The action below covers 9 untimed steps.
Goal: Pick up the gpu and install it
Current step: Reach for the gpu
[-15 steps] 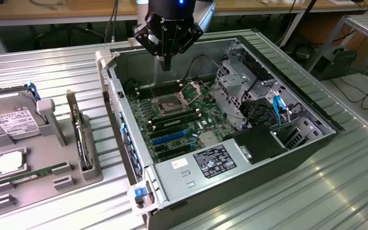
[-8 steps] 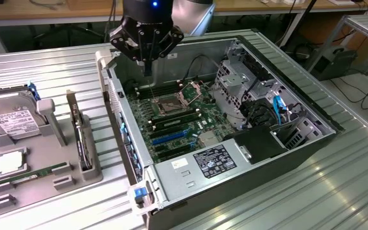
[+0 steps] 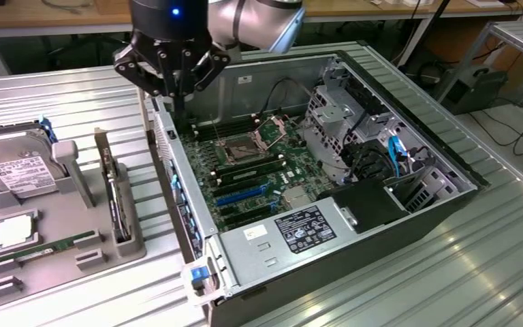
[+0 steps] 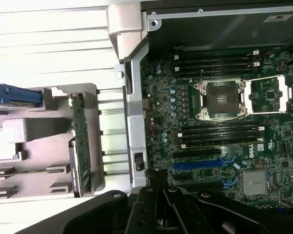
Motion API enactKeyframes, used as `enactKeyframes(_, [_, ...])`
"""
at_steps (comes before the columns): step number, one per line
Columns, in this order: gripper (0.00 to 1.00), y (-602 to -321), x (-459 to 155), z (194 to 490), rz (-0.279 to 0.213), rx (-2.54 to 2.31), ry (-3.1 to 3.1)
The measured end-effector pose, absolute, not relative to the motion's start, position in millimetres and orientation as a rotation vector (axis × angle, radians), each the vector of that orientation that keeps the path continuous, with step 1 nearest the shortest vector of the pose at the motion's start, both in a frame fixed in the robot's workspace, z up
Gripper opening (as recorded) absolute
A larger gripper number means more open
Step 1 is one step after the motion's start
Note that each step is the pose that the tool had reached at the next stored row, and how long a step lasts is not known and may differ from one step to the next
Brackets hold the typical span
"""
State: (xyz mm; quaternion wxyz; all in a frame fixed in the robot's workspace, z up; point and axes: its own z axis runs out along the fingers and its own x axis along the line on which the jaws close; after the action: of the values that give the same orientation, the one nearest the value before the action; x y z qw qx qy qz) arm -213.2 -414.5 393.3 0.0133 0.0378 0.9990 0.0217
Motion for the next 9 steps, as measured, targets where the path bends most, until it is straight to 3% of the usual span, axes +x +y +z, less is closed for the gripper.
enactKeyframes(9, [0.11, -418.1, -259.2, 381.2, 0.068, 0.118, 3.112])
